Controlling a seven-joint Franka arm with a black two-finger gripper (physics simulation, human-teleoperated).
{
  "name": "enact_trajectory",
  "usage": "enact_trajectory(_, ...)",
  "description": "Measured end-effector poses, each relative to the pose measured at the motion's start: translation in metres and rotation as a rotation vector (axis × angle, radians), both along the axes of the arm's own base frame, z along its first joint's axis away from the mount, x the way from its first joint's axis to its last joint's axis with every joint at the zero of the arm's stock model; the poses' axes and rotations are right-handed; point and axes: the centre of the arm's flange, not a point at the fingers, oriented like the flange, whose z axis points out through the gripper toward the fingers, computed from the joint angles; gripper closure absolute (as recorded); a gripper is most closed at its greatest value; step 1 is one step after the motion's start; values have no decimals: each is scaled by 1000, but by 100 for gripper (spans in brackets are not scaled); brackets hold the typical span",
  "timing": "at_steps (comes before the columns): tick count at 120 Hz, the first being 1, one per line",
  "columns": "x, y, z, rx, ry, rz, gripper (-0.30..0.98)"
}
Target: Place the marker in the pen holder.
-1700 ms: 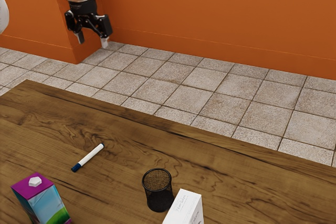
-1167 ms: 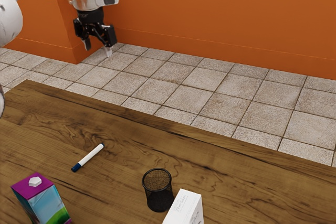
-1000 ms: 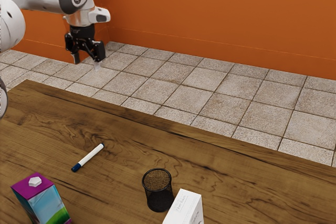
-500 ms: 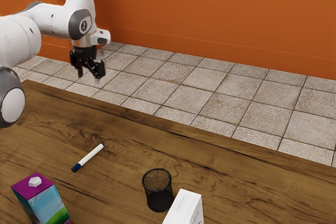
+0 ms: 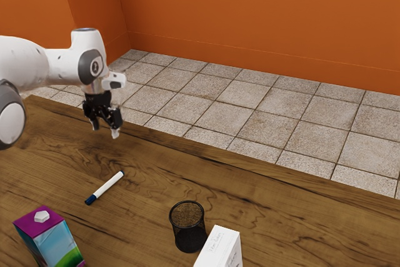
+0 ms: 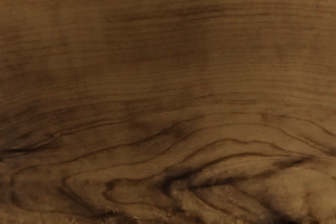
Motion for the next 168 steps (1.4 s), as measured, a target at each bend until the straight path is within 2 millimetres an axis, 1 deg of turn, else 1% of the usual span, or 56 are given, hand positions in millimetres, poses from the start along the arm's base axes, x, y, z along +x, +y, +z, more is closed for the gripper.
enact_trajectory(6, -18, -10, -2, -14, 6, -12, 2)
enact_trajectory(14, -36, -30, -2, -17, 7, -51, 2)
enact_trajectory(21, -52, -42, -1, -16, 3, -80, 2)
enact_trajectory(25, -57, -45, -5, -12, 2, -92, 2)
enact_trajectory(37, -69, -42, -29, 3, 12, -104, 2)
enact_trajectory(43, -75, -44, -40, 8, 12, -113, 2)
enact_trajectory(49, -77, -48, -49, 15, 3, -127, 2)
enact_trajectory(58, -76, -55, -61, 29, -11, -149, 2)
enact_trajectory(71, -71, -65, -72, 44, -39, -177, 2)
enact_trajectory(77, -71, -66, -76, 47, -48, -182, 2)
enact_trajectory(85, -78, -66, -84, 47, -47, -181, 2)
enact_trajectory(91, -87, -64, -88, 42, -44, -177, 2)
enact_trajectory(106, -103, -63, -88, 34, -53, -171, 2)
enact_trajectory(121, -110, -66, -92, 33, -58, -178, 2)
enact_trajectory(137, -119, -60, -91, 33, -64, -164, 3)
enact_trajectory(151, -120, -59, -91, 34, -68, -162, 10)
enact_trajectory(168, -119, -60, -91, 36, -73, -166, 25)
